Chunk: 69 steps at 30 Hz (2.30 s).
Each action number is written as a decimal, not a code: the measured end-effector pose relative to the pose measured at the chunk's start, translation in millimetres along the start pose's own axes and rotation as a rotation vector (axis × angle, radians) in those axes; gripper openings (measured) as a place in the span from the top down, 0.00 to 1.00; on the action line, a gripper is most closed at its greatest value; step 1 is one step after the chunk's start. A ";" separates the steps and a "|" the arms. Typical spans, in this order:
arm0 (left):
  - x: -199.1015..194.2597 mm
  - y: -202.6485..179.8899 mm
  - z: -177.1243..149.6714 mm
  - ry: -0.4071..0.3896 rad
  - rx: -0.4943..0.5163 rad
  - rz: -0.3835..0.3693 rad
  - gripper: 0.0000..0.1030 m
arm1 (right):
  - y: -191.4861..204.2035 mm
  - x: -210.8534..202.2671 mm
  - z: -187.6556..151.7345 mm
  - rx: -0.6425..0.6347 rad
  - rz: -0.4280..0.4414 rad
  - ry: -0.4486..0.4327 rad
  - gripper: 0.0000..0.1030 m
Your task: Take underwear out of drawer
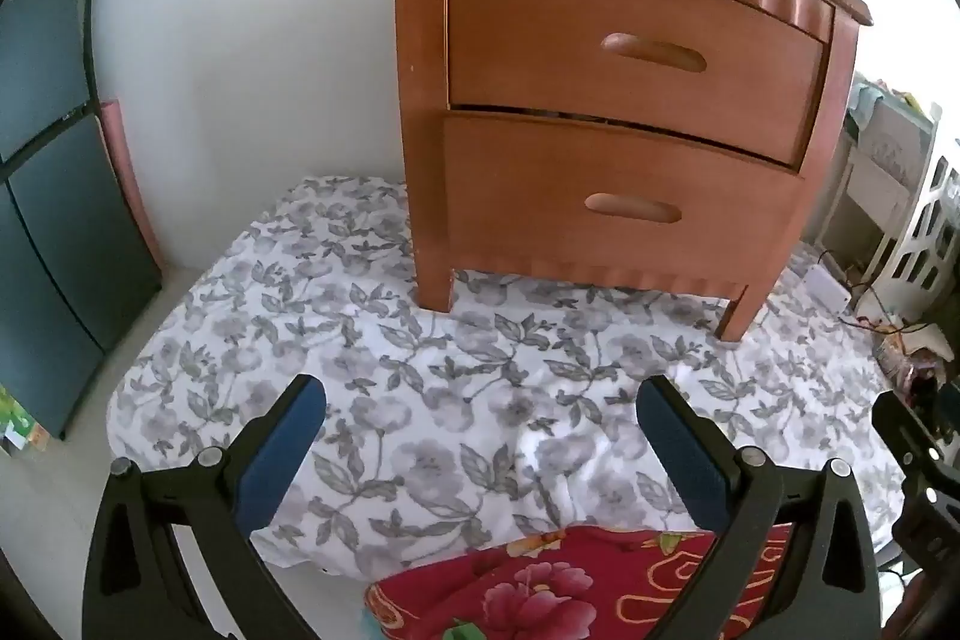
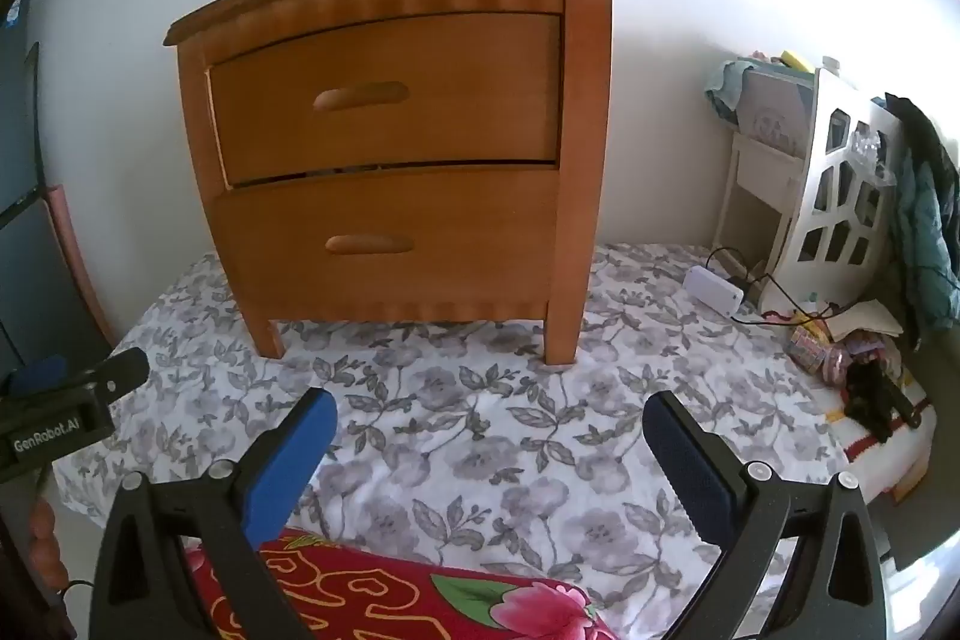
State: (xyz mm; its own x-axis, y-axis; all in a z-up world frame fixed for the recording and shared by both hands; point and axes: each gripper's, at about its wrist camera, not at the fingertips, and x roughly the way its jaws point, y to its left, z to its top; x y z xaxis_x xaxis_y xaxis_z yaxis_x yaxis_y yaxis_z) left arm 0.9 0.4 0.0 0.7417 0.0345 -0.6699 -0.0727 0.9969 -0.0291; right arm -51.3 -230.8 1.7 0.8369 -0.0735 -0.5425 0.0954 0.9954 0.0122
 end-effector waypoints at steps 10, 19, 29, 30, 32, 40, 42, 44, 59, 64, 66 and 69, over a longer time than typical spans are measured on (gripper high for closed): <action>2.6 -2.3 0.0 -0.003 0.007 0.008 0.00 | 3.0 1.6 -2.3 0.012 -0.004 0.026 0.00; -4.9 -2.9 0.6 -0.024 0.004 0.005 0.00 | 1.1 6.8 -6.1 0.004 -0.008 0.053 0.00; -9.1 1.7 5.1 -0.025 -0.015 -0.012 0.00 | 2.9 5.6 -7.2 -0.002 -0.017 0.059 0.00; -10.1 1.3 4.7 -0.032 -0.020 -0.009 0.00 | 3.0 5.6 -6.8 -0.001 -0.017 0.059 0.00; -12.4 4.2 5.2 -0.049 -0.033 -0.006 0.00 | 3.8 4.8 -6.2 -0.003 -0.016 0.058 0.00; -16.7 13.2 9.1 -0.080 -0.086 -0.023 0.00 | 7.2 1.0 -5.3 -0.012 -0.013 0.060 0.00; -17.6 14.1 9.0 -0.088 -0.090 -0.029 0.00 | 7.9 0.3 -5.1 -0.013 -0.014 0.059 0.00; -18.3 14.0 9.5 -0.096 -0.088 -0.038 0.00 | 7.9 0.2 -4.8 -0.010 -0.015 0.058 0.00; -24.6 13.4 8.5 -0.136 -0.088 -0.079 0.00 | 5.2 -3.3 -3.5 -0.001 -0.014 0.048 0.00; -25.2 14.9 8.7 -0.138 -0.091 -0.094 0.00 | 4.6 -3.4 -3.2 0.001 -0.011 0.049 0.00; -25.7 14.4 8.9 -0.139 -0.092 -0.102 0.00 | 4.7 -3.4 -2.9 -0.001 -0.006 0.052 0.00; -26.1 14.2 9.6 -0.136 -0.087 -0.106 0.00 | 6.4 -4.1 -2.0 -0.007 -0.003 0.052 0.00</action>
State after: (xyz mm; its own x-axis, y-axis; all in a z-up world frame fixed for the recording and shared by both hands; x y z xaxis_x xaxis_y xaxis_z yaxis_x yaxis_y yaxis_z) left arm -13.1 14.3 24.2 0.8310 -0.0552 -0.5535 -0.0426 0.9858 -0.1622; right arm -55.3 -223.9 2.3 0.8072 -0.0729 -0.5858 0.0933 0.9956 0.0047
